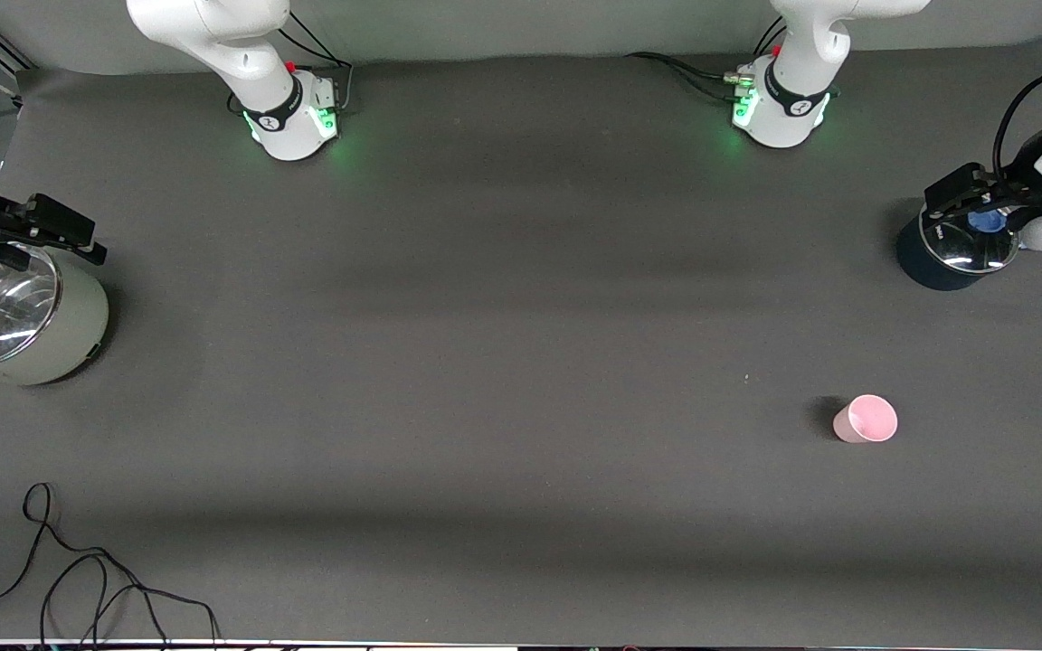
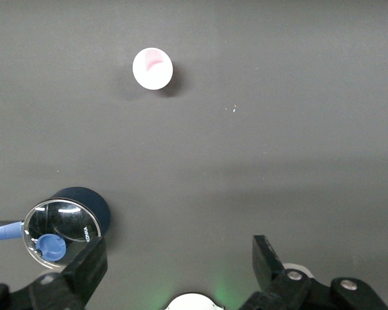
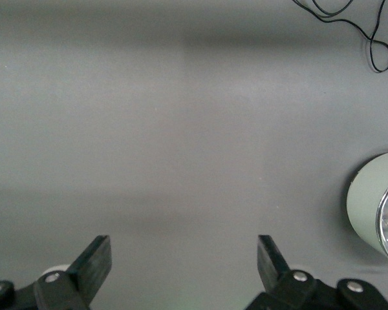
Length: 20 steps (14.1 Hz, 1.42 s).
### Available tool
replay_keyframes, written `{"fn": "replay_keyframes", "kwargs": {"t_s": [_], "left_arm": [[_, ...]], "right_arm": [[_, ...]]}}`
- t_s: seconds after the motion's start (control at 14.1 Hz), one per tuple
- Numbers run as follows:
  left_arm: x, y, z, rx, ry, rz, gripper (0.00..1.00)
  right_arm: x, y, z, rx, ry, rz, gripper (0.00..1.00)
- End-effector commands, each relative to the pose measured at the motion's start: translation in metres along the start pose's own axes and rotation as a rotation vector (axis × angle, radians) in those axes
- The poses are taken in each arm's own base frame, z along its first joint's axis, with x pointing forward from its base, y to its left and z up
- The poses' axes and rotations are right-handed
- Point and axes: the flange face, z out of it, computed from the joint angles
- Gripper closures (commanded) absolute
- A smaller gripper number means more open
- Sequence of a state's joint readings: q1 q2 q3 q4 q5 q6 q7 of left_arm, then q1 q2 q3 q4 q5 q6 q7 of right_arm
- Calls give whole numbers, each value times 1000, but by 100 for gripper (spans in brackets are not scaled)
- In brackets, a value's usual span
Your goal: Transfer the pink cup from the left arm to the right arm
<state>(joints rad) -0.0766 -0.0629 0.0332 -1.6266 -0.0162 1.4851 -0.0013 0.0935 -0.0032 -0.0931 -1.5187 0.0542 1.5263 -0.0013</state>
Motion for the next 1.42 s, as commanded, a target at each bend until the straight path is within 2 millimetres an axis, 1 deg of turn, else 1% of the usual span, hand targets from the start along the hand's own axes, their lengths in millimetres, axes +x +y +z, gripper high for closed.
{"fn": "replay_keyframes", "kwargs": {"t_s": [0.0, 0.14, 0.28, 0.36, 0.5, 0.57, 0.64, 0.78, 0.85, 0.93, 1.0, 1.14, 1.21, 1.35], "left_arm": [[9, -1, -3, 14, 3, 15, 0], [13, 0, -8, 15, 18, 52, 0], [23, -4, -10, 4, 37, 165, 0], [30, -9, -10, 1, 47, 228, 0], [48, -25, -9, -25, 61, 354, 0], [56, -36, -3, -62, 67, 421, 0], [61, -53, 3, -101, 79, 482, 0], [69, -77, 10, -152, 130, 571, 0], [73, -90, 18, -163, 136, 588, 0], [78, -100, 27, -184, 143, 628, 0], [83, -114, 39, -219, 165, 685, 0], [91, -141, 64, -301, 205, 750, 0], [96, -154, 81, -340, 219, 783, 0], [112, -164, 114, -391, 256, 856, 0]], "right_arm": [[-1, -4, -3, 15, -5, 7, 0], [-2, -4, -4, 15, -5, 8, 0], [-2, -4, -4, 13, -3, 5, 0], [-1, -4, -4, 13, -3, 5, 0], [-1, -4, -4, 15, -5, 5, 0], [-1, -4, -3, 14, -5, 6, 0], [-1, -4, -3, 13, -5, 7, 0], [-1, -6, -3, 13, -5, 3, 0], [-1, -6, -3, 13, -5, 3, 0], [-1, -6, -3, 13, -5, 3, 0], [-1, -6, -4, 13, -4, 3, 0], [-1, -5, -4, 13, -3, 3, 0], [-1, -5, -3, 13, -5, 3, 0], [-1, -5, -3, 13, -5, 3, 0]]}}
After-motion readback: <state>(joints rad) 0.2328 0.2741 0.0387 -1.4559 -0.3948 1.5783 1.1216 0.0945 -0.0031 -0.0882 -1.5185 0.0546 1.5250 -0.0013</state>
